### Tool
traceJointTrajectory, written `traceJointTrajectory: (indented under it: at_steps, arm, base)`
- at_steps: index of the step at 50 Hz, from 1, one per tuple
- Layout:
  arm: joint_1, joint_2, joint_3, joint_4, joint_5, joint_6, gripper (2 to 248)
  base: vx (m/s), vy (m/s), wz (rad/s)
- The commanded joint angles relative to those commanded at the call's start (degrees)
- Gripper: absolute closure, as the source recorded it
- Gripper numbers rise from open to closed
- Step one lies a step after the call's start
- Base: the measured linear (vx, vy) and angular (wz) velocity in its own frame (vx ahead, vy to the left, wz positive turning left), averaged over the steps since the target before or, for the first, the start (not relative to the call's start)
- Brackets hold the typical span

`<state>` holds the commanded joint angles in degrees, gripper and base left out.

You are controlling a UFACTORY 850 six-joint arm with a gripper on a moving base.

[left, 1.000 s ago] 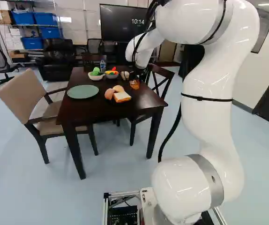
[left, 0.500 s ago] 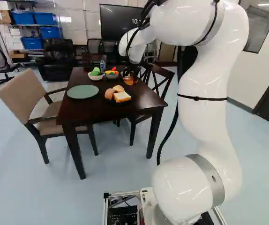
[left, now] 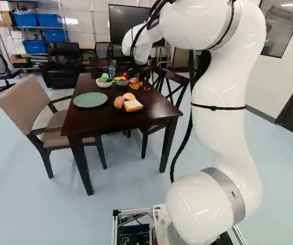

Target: Move the croissant to the empty plate

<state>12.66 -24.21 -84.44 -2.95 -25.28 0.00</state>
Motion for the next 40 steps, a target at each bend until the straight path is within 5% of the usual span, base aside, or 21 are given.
traceJointTrajectory:
  at_steps: [40]
  arm:
    - [6.00,-2.93,-4.19,0.00,-2.10,0.00,150]
  base:
    - [0.000,0.000,0.000]
